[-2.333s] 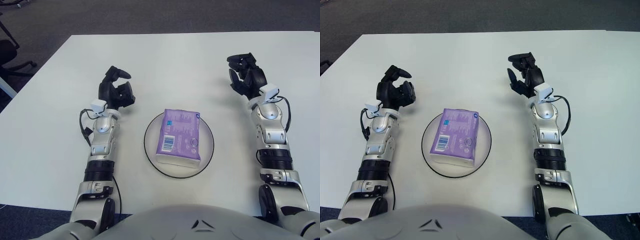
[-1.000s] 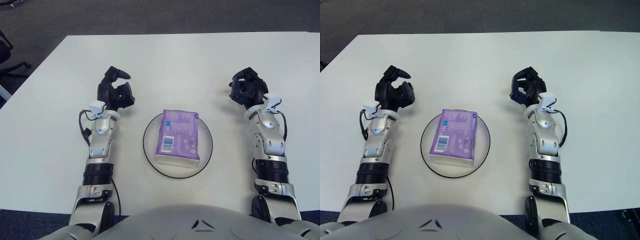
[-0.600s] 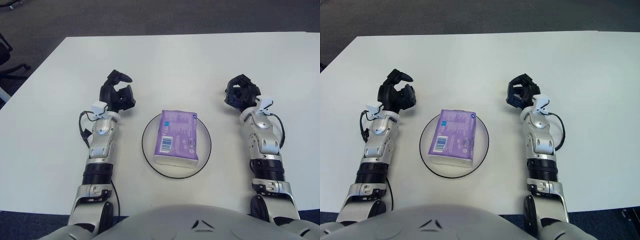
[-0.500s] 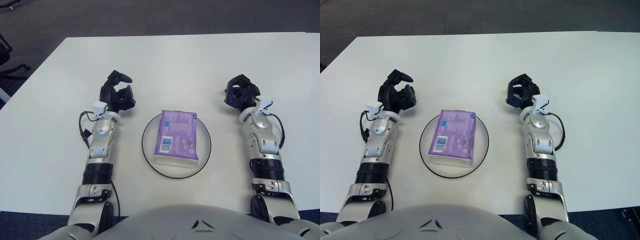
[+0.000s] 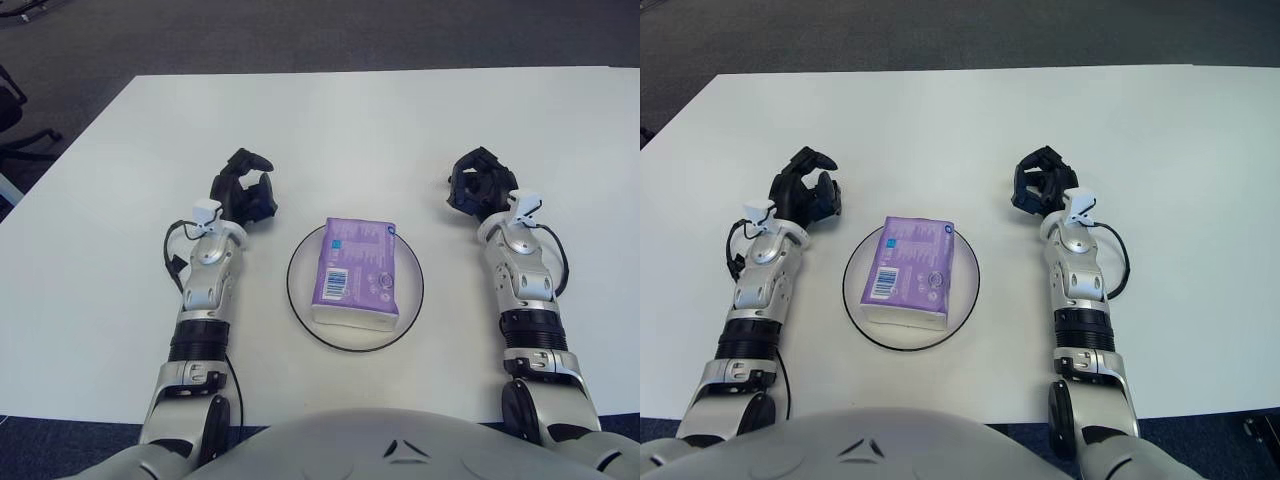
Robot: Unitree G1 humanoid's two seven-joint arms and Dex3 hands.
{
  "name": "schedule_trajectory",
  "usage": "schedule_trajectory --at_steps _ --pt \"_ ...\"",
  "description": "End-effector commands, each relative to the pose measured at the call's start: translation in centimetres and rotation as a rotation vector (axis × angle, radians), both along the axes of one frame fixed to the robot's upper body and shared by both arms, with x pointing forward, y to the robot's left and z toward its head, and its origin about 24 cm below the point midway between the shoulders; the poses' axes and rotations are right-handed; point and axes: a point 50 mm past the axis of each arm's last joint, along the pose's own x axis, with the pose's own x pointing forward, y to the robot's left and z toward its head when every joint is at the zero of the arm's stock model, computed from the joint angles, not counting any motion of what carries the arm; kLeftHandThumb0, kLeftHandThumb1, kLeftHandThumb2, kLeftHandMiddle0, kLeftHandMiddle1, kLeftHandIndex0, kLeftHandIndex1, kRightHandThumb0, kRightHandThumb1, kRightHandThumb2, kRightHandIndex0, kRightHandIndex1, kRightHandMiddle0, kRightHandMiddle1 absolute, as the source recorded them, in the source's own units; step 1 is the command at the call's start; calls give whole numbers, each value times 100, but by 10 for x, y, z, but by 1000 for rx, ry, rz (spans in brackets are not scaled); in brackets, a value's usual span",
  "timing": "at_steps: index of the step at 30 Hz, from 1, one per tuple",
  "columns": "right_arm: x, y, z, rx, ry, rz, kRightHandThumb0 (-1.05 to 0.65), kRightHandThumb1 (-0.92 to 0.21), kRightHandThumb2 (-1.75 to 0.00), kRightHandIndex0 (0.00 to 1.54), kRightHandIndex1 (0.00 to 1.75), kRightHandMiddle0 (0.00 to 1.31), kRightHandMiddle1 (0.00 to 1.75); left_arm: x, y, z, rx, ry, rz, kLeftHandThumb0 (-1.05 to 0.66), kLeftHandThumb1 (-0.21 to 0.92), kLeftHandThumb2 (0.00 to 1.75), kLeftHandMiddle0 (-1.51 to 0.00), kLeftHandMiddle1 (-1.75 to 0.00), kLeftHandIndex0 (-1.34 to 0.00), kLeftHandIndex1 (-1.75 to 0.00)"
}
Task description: Put the tissue paper into the plate.
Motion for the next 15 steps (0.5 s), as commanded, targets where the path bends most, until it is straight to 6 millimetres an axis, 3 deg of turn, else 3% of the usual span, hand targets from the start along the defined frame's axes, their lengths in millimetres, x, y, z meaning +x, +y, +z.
schedule_trajectory --at_steps 1,15 --pt "-17 -1 -40 16 162 -36 -45 -42 -118 104 175 53 175 -32 -1 -63 -61 256 23 -44 43 118 -129 -175 -53 -175" --pt "-15 -1 -44 8 184 -51 -44 -44 -116 103 175 52 175 -32 -1 -69 -65 294 26 -44 45 115 -129 -175 -51 -175"
